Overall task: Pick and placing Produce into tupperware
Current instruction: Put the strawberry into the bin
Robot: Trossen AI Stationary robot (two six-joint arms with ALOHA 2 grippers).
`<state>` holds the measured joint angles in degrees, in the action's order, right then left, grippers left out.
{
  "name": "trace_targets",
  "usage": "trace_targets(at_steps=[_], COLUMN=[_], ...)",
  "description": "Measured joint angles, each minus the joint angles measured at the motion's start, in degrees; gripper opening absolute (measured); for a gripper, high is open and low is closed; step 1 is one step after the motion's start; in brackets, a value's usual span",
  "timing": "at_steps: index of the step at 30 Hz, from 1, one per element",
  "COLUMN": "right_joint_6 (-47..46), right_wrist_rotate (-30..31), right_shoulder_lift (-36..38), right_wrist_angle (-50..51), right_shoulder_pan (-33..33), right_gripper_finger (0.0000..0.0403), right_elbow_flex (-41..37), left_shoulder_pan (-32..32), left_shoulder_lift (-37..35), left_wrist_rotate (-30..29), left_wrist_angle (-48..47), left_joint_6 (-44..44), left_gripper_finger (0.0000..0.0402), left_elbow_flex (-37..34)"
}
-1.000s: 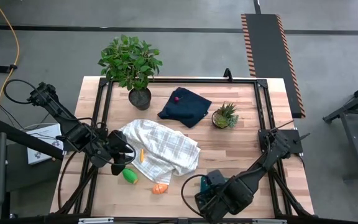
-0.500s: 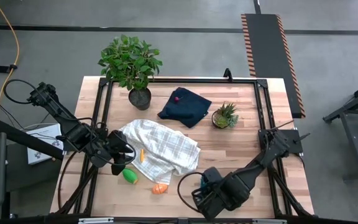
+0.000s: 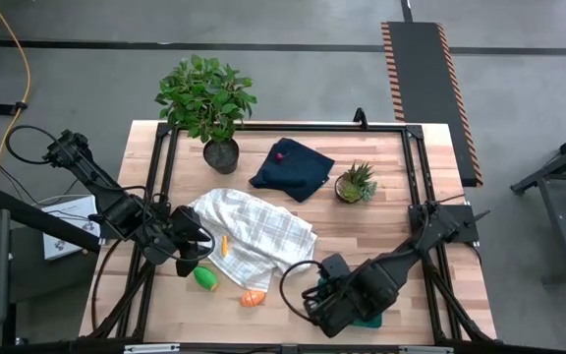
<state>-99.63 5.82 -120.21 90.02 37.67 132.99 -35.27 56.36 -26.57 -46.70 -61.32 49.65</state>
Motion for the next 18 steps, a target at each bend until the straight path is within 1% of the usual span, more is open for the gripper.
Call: trace_targets(at_steps=[4, 7, 9, 13, 18], right_joint_6=[1.8, 2.2, 2.2, 0.5, -4.9], right_wrist_rotate=[0.2, -0.7, -1.6, -3.1, -3.5], right_shoulder_lift=[0.0, 0.3, 1.3, 5.9, 12.5], right_wrist_angle=[0.0, -0.1, 0.0, 0.1, 0.0], right_shoulder_pan=[-0.3, -0.6, -0.7, -0.7, 0.5], right_gripper_finger=[0.0145, 0.0145, 0.0145, 0.0145, 0.0145], right_elbow_flex=[-0.1, -2.0, -4.5, -11.6, -20.7], left_shoulder_pan=[0.0, 0.0, 0.0, 0.0, 0.0], left_shoulder_lift=[0.0, 0.0, 0.0, 0.0, 0.0], left_wrist_rotate=[0.0, 0.0, 0.0, 0.2, 0.2], left_wrist_angle=[-0.3, -0.2, -0.3, -0.3, -0.8], left_joint_6=[0.0, 0.0, 0.0, 0.0, 0.0], left_gripper_finger=[0.0156, 0.0156, 0.0156, 0.0156, 0.0156], left_elbow_flex=[0.0, 0.0, 0.0, 0.0, 0.0])
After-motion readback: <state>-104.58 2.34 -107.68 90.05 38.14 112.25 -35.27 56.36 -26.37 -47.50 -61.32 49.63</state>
